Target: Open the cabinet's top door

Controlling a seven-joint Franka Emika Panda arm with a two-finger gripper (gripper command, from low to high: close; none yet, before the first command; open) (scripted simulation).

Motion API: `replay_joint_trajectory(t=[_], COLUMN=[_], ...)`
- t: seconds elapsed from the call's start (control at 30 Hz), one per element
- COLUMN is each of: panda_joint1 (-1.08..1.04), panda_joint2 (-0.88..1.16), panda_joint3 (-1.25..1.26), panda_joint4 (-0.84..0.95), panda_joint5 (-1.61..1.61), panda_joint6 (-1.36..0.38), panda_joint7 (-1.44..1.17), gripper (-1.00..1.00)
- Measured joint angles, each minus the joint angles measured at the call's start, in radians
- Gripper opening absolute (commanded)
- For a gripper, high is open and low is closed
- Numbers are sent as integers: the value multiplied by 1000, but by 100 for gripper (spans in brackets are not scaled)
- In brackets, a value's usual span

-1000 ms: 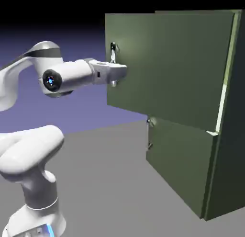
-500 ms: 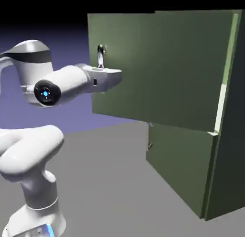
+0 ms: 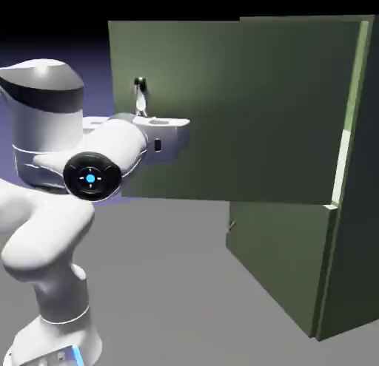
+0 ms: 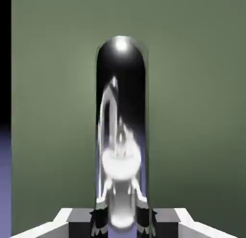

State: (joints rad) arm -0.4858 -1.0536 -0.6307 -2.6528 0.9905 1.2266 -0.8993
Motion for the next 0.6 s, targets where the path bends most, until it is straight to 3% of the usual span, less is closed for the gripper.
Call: replay_joint_trajectory(t=[0.3,0.6], panda_joint1=[315,642], panda_joint2=[261,384], panda_joint3=[-309,-587], panda_joint4=[319,576], panda_joint5=[-168,-244], panda_joint6=[-246,-421], panda_joint7=[-107,-156], gripper=[-100,-100])
